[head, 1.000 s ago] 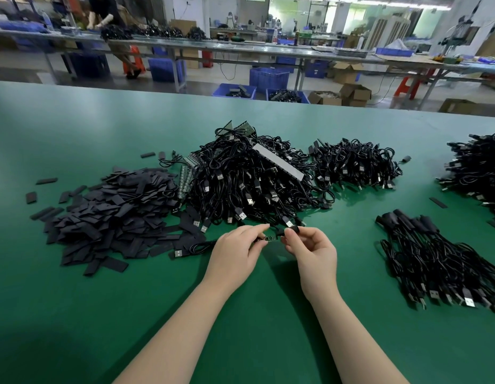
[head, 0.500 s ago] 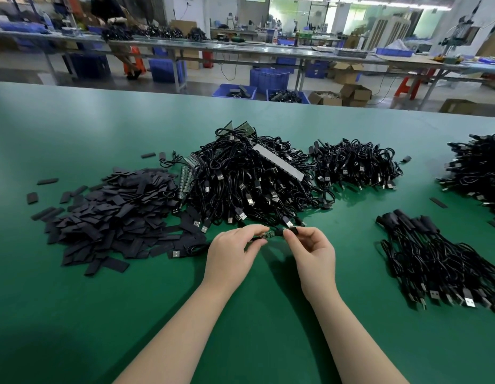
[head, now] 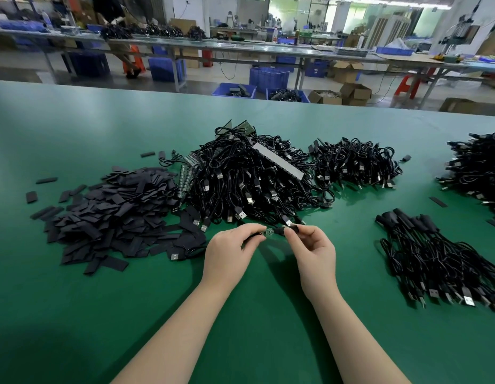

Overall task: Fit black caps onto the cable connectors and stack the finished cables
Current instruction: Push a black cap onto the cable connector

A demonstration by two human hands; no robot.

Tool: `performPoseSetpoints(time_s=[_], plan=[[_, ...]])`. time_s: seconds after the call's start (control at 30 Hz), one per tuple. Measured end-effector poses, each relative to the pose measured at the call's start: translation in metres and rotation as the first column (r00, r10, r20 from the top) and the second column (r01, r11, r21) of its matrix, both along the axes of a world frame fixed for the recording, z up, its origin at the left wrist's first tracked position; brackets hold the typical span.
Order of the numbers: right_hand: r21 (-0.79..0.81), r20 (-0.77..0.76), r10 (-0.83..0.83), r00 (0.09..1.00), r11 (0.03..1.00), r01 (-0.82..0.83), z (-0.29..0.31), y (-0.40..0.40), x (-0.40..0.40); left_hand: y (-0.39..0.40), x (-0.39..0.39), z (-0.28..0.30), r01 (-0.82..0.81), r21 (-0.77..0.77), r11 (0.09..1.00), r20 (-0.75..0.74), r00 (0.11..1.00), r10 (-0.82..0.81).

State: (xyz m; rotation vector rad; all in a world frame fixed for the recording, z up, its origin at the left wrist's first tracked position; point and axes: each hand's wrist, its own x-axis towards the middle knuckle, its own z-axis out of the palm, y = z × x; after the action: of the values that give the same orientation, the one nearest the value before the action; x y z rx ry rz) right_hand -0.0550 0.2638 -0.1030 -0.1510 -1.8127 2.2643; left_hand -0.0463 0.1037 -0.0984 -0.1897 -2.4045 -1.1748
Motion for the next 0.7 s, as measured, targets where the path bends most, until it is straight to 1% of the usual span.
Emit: performPoseSetpoints(time_s=[0.17, 0.37, 0.5, 0.6, 0.7], plan=[[0.014, 0.000, 0.022, 1.000, 1.000, -0.022, -0.0001, -0.0001, 0.0006, -0.0004, -0.0002, -0.0001, -0.001, -0.016, 1.000, -0.008, 1.000, 0.001], [0.011, -0.012, 0.022, 1.000, 1.000, -0.022, 0.0006, 0.0005, 0.0004, -0.0022, -0.0022, -0.0028, 0.060, 0.038, 0.997, 0.025, 0.998, -0.061], [-0.008, 0.005, 0.067, 0.998, 0.998, -0.066, 0.0010, 0.0028, 0.0003, -0.0038, -0.0021, -0.0027, 0.114, 0.109, 0.987, 0.035, 0.992, -0.118], [-0.041, 0.008, 0.098, 0.995, 0.994, -0.097, 0.0024, 0.0036, 0.0007, -0.0039, -0.0017, -0.0022, 0.118, 0.122, 0.985, 0.032, 0.992, -0.123], [-0.032, 0.000, 0.128, 0.992, 0.991, -0.128, 0.0029, 0.0044, 0.0010, -0.0040, -0.0019, -0.0031, 0.110, 0.141, 0.984, 0.038, 0.992, -0.117]])
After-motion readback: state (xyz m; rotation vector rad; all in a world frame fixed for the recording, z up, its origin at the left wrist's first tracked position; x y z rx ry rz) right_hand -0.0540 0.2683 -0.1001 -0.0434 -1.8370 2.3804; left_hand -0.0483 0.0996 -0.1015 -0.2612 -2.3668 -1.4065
